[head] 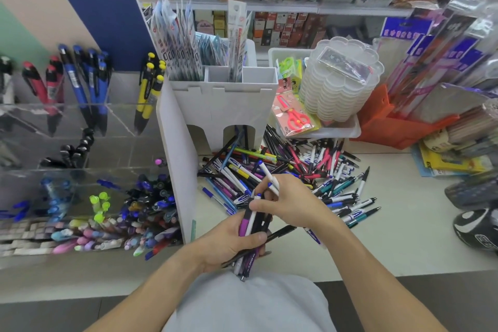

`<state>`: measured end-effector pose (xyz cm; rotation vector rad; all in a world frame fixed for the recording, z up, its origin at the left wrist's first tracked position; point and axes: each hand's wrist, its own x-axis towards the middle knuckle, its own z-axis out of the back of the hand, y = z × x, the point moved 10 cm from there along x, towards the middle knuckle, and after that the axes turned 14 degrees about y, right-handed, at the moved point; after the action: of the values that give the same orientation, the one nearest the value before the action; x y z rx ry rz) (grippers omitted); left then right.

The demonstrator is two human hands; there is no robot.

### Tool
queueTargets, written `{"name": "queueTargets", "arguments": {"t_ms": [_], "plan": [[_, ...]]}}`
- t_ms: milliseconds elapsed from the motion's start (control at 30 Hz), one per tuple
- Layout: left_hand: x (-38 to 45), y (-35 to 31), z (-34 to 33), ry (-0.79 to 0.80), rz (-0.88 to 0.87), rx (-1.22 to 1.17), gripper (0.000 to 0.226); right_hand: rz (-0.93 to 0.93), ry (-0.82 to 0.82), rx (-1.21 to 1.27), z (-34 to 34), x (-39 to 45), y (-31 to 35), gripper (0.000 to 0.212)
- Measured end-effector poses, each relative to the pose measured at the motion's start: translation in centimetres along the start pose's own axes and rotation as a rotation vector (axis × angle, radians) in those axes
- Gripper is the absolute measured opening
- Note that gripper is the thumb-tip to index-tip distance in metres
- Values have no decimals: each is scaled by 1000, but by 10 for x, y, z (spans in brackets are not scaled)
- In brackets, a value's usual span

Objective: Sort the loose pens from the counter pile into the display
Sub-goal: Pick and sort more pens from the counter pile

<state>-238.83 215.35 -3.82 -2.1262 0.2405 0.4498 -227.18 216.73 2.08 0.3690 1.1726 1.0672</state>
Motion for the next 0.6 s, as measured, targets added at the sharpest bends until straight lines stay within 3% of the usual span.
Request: {"name": "queueTargets", "arguments": {"t_ms": [200, 433, 600], "plan": [[-1, 0, 0, 11, -2, -13, 35, 41, 135, 55, -3, -5, 1, 16], [1, -5, -7, 58, -13, 27, 43, 109, 39, 290, 4, -7, 3, 14], [1, -5, -8, 86, -21, 45, 27, 122, -204, 473, 46, -16, -7, 9]]}}
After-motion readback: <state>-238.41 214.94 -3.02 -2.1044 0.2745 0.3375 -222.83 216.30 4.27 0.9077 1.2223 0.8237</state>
